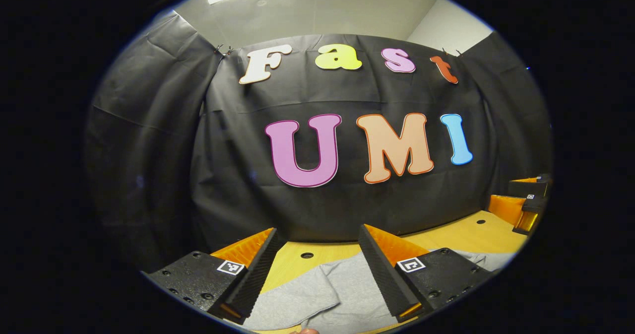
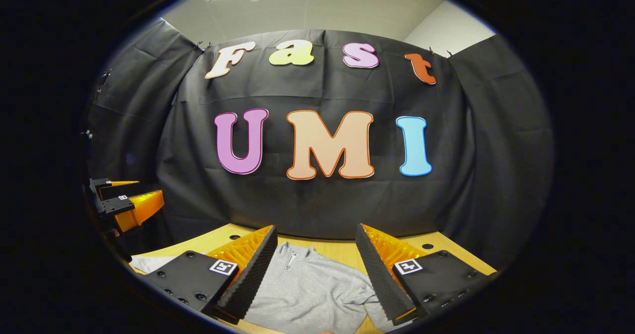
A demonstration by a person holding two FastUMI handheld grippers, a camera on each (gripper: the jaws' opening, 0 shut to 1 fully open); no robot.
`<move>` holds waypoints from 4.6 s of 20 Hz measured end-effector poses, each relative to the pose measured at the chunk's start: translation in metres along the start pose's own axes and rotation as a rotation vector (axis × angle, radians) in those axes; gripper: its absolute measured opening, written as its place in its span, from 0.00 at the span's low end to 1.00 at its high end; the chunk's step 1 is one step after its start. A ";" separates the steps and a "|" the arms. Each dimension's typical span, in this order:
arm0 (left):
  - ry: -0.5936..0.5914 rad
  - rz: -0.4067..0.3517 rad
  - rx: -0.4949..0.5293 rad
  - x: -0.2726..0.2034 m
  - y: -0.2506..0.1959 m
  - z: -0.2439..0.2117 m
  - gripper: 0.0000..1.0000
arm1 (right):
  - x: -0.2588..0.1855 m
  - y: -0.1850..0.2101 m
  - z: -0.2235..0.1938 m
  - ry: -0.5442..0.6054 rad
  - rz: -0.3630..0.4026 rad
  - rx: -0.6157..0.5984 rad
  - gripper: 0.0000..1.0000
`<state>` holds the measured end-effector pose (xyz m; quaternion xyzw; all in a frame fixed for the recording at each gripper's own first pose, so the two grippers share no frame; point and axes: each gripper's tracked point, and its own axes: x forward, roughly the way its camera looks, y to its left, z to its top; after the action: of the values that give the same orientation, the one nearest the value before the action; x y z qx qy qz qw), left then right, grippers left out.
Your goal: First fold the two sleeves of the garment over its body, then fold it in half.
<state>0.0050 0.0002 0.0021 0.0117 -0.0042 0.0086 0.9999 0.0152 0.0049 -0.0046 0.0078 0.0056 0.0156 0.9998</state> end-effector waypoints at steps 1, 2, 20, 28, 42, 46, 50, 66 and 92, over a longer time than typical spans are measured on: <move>0.000 0.001 0.000 0.004 -0.002 -0.001 0.95 | 0.001 -0.001 0.000 0.001 0.000 0.000 0.99; 0.000 0.002 0.000 0.007 -0.003 0.000 0.95 | 0.002 -0.001 -0.001 0.001 0.000 0.001 0.99; 0.017 -0.052 -0.013 0.019 -0.038 -0.006 0.95 | -0.024 -0.162 -0.054 0.132 -0.243 -0.043 1.00; 0.010 -0.109 -0.008 0.027 -0.069 0.000 0.95 | -0.082 -0.251 -0.118 0.295 -0.394 -0.071 0.99; 0.016 -0.167 0.010 0.031 -0.108 -0.001 0.95 | -0.186 -0.298 -0.262 0.689 -0.416 -0.050 0.99; 0.028 -0.170 0.011 0.032 -0.119 -0.003 0.95 | -0.206 -0.293 -0.289 0.778 -0.371 -0.017 1.00; 0.030 -0.177 0.018 0.029 -0.134 -0.003 0.95 | -0.216 -0.287 -0.309 0.842 -0.331 0.026 1.00; 0.056 -0.129 0.017 0.018 -0.188 -0.010 0.95 | -0.207 -0.279 -0.324 0.924 -0.212 0.286 0.03; 0.063 0.075 0.050 0.049 -0.019 -0.023 0.95 | 0.002 -0.186 -0.219 0.677 -0.132 0.404 0.02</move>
<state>0.0546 -0.0173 -0.0204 0.0361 0.0269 0.0463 0.9979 0.0205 -0.1775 -0.2260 0.1983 0.3382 -0.0484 0.9187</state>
